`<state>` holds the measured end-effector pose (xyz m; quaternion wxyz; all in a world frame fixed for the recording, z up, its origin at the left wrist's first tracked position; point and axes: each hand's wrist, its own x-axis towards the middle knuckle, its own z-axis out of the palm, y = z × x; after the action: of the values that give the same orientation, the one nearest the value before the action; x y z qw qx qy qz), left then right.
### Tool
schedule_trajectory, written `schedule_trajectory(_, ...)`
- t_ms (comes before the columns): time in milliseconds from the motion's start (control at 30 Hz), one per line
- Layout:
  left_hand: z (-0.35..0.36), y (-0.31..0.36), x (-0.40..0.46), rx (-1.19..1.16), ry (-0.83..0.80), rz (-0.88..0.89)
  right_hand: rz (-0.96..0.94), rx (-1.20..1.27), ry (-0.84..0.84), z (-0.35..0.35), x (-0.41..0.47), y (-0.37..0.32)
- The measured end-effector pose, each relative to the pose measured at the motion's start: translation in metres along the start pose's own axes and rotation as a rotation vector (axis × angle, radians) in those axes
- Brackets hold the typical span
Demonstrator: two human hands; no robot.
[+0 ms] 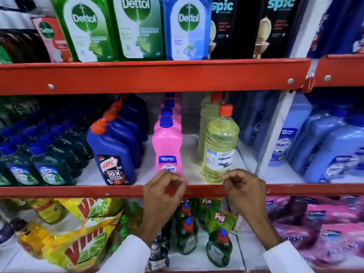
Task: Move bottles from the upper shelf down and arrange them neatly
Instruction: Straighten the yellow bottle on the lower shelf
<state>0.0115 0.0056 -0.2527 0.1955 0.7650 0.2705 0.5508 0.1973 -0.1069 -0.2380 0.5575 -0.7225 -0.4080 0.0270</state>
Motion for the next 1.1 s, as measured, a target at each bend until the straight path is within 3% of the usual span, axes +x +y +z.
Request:
schedule_trajectory(100,0.032,0.015,0.005,-0.099,-0.22,-0.135,0.063,-0.033,-0.022,-0.012,0.018,0.016)
schedule_trajectory(267,0.072,0.019,0.019,-0.018,-0.369,-0.299,0.054,-0.094,-0.387,-0.017,0.041,0.03)
schedule_trajectory(333,0.079,0.018,0.024,-0.057,-0.43,-0.349,-0.03,-0.18,-0.433,-0.016,0.047,0.036)
schedule_trajectory(733,0.084,0.012,0.025,-0.134,-0.425,-0.431,-0.018,0.052,-0.452,-0.019,0.047,0.047)
schedule_trajectory(1100,0.073,0.021,0.026,-0.107,-0.437,-0.42,-0.007,0.056,-0.408,-0.02,0.039,0.048)
